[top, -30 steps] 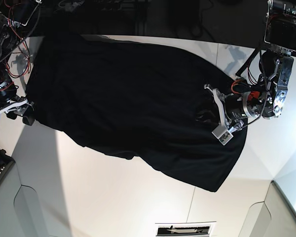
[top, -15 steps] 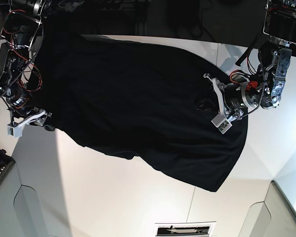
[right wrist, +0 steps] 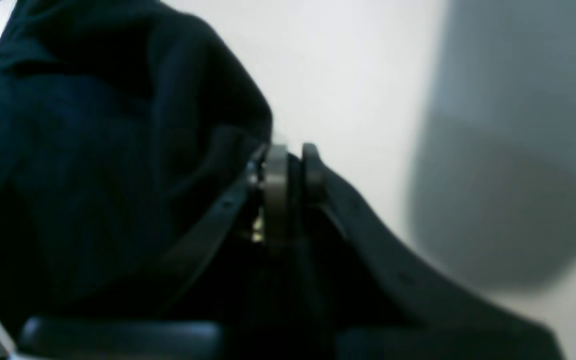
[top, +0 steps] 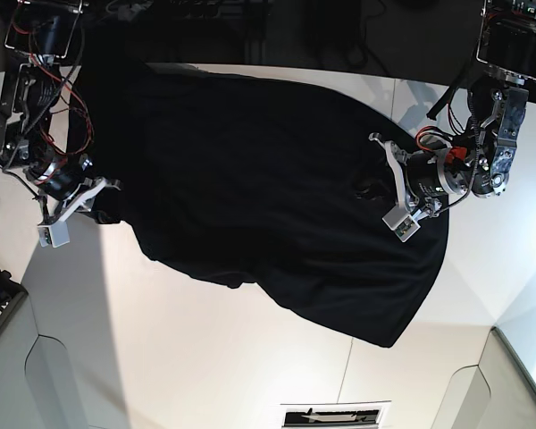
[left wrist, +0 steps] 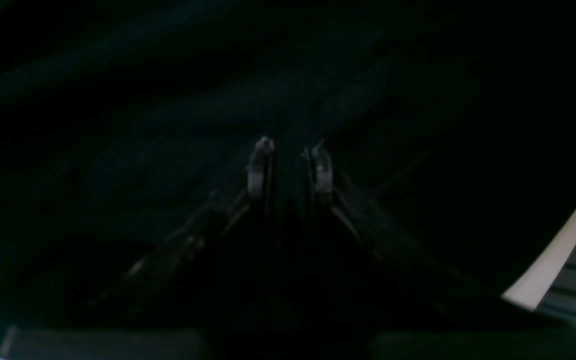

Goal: Layout the t-shirt on the table in an organized manner, then fold the t-shirt properly
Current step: 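Move the right gripper along the shirt and grasp its corner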

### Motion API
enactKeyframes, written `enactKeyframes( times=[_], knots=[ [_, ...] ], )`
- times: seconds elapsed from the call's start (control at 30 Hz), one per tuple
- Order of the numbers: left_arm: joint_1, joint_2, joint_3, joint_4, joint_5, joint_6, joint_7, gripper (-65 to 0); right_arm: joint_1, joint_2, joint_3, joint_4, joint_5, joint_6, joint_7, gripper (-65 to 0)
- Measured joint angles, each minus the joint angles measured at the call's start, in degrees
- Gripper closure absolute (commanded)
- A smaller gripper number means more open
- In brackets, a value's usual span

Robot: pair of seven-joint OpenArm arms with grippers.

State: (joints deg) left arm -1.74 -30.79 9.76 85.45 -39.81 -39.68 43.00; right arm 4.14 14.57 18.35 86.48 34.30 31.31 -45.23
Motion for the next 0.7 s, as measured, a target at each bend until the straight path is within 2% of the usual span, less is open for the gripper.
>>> enactKeyframes(
  times=[0.23,0.4,0.6,0.63,0.7],
  knots=[
    [0.0,0.9,0.0,0.0,0.0,0.0,-0.4,-13.2,-12.5,0.0,-2.0,16.2,3.9,1.7,-1.4,0.0],
    [0.0,2.4,0.0,-0.1,-0.1,0.0,-0.6,-13.2,-17.5,0.0,-7.4,17.2,4.1,1.8,-1.8,0.0],
    [0.0,2.7,0.0,-0.1,0.3,0.0,-1.0,-13.2,-18.6,0.0,-14.4,17.2,3.9,1.7,-0.6,0.0],
    [0.0,3.1,0.0,-0.1,0.4,0.0,-1.0,-13.2,-18.4,0.0,-15.0,17.2,3.8,1.8,-0.2,-7.4],
    [0.0,3.8,0.0,-0.1,1.0,0.0,-1.0,-13.2,-17.9,-0.2,-15.6,17.2,1.7,1.7,1.2,-26.6]
  ],
)
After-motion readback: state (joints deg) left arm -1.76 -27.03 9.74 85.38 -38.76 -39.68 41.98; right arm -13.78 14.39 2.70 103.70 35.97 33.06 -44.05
